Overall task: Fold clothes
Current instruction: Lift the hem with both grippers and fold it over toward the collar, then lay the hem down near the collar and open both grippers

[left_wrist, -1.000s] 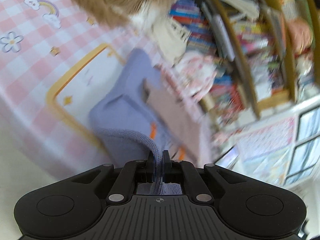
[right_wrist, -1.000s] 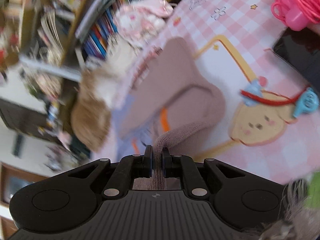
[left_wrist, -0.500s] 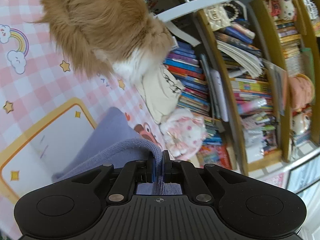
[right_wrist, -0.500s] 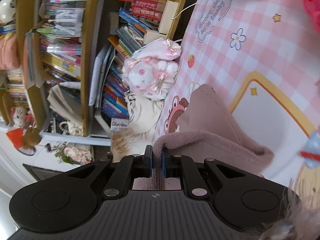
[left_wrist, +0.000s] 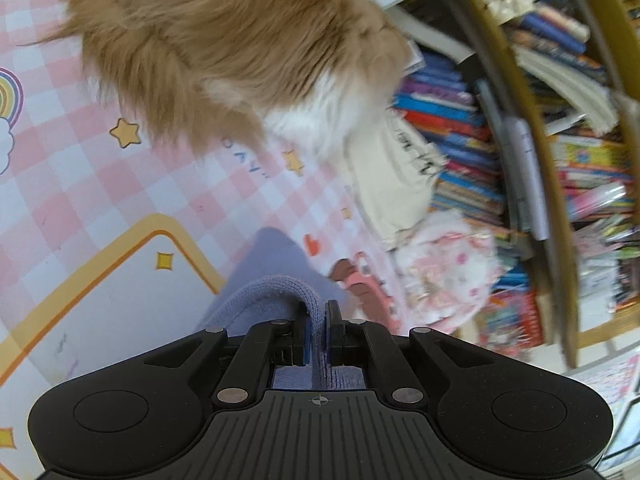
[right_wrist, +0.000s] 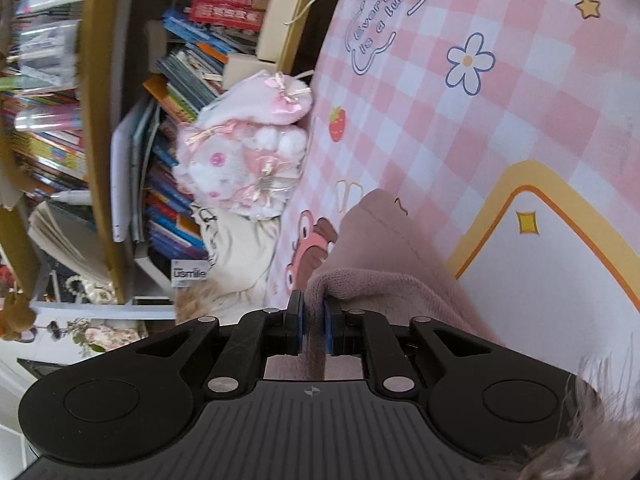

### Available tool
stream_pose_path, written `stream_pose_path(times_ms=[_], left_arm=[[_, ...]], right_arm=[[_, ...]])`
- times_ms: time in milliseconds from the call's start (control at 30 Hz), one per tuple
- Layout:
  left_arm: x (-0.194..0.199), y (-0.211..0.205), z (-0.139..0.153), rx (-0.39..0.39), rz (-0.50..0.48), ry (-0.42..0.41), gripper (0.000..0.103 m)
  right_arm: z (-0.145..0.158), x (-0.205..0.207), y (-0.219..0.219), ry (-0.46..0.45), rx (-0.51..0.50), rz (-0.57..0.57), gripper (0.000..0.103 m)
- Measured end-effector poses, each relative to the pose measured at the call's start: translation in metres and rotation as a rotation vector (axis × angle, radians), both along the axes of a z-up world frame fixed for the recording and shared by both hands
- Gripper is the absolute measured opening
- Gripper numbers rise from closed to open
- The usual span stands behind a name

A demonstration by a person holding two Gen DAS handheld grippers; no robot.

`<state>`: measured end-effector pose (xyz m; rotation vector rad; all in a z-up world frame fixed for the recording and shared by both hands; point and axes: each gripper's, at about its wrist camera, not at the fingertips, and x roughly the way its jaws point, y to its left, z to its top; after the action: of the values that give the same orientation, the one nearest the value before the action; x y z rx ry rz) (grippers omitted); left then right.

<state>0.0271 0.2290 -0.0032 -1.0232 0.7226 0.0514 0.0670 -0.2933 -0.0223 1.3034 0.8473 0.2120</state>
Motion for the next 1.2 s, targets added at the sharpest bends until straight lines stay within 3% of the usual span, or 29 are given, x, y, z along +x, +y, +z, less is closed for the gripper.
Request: stream_pose_path(times_ms=[33,67,100,167,267,400,467,600,633,667,700,833,967,1133,1200], left_arm=[[0.003,0.000,-0.002,0.007,-0.002,0.022,0.022],[0.006,0.000,-0.002,0.020,-0.004,0.040,0.037],[0.008,0.001,0.000,0.039,-0.009,0.050,0.043],[0.007,0.004,0.009,0.076,-0.019,0.014,0.051],[0.001,0.004,0.029,0.243,-0.023,-0.040,0.056],[0.009,-0.025,0.041,0.622,-0.190,-0.038,0.053],[0.015,-0.045,0.039,0.761,-0.292,-0.050,0.053],[0.032,-0.073,0.025,0.888,-0.405,-0.060,0.052],[0.037,-0.076,0.022,0.901,-0.413,-0.056,0.040],[0.043,-0.077,0.019,0.902,-0.411,-0.045,0.014],[0.046,-0.075,0.018,0.889,-0.398,-0.037,0.004],[0.036,-0.043,0.029,0.628,-0.222,-0.137,0.004],[0.062,-0.040,0.000,0.627,-0.262,0.037,0.006],[0.057,-0.041,0.002,0.648,-0.243,0.045,0.014],[0.048,-0.038,0.005,0.653,-0.218,0.041,0.025]], right_arm=[[-0.001,0.003,0.001,0.013,-0.026,0.002,0.017],[-0.002,0.006,0.001,0.020,-0.056,0.003,0.028],[0.001,0.007,0.002,0.015,-0.095,0.005,0.041],[0.009,0.007,0.004,-0.031,-0.189,0.020,0.045],[0.033,0.004,0.013,-0.152,-0.444,0.095,0.052],[0.052,0.002,0.050,-0.308,-0.853,0.295,0.052],[0.052,0.003,0.068,-0.382,-0.980,0.363,0.052],[0.040,0.019,0.093,-0.419,-1.126,0.448,0.048],[0.035,0.025,0.096,-0.402,-1.144,0.456,0.042],[0.032,0.030,0.097,-0.387,-1.146,0.462,0.014],[0.032,0.033,0.095,-0.374,-1.121,0.462,0.006],[0.048,0.026,0.068,-0.395,-0.929,0.308,0.005],[0.020,0.047,0.063,-0.245,-0.882,0.333,0.006],[0.012,0.051,0.057,-0.225,-0.828,0.328,0.008],[0.015,0.045,0.049,-0.224,-0.808,0.314,0.012]])
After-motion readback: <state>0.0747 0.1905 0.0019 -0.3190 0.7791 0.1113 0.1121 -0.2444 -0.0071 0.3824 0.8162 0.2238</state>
